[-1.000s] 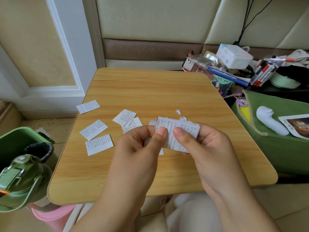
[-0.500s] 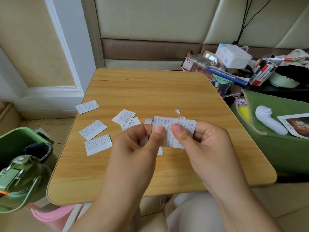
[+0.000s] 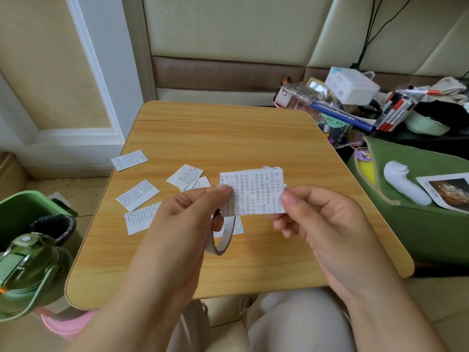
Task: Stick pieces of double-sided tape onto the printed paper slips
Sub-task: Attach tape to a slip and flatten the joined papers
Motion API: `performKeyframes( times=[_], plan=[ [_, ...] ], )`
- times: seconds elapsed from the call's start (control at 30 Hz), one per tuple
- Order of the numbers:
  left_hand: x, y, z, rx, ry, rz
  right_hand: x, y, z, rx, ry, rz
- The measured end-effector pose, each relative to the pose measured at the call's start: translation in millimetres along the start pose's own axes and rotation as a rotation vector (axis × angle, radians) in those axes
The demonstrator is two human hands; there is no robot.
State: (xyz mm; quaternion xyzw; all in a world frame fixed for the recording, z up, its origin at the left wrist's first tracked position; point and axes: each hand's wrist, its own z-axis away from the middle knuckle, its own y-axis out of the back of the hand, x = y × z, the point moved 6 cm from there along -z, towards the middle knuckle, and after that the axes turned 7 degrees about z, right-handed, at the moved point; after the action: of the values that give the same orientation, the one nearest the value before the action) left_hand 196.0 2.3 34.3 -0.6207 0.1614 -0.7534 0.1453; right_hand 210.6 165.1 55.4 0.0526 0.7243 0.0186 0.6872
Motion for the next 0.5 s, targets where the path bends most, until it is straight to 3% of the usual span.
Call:
performKeyframes(
  times=[0.3,0.5],
  plan=[
    [5,-4,6,-0.070,-0.082,-0.090,1,5,-1,0.120,0.037,0.140],
    [12,-2,3,-0.032,-0.220,-0.207,-1,12,-3,0.103,0.054,0.194]
  ],
)
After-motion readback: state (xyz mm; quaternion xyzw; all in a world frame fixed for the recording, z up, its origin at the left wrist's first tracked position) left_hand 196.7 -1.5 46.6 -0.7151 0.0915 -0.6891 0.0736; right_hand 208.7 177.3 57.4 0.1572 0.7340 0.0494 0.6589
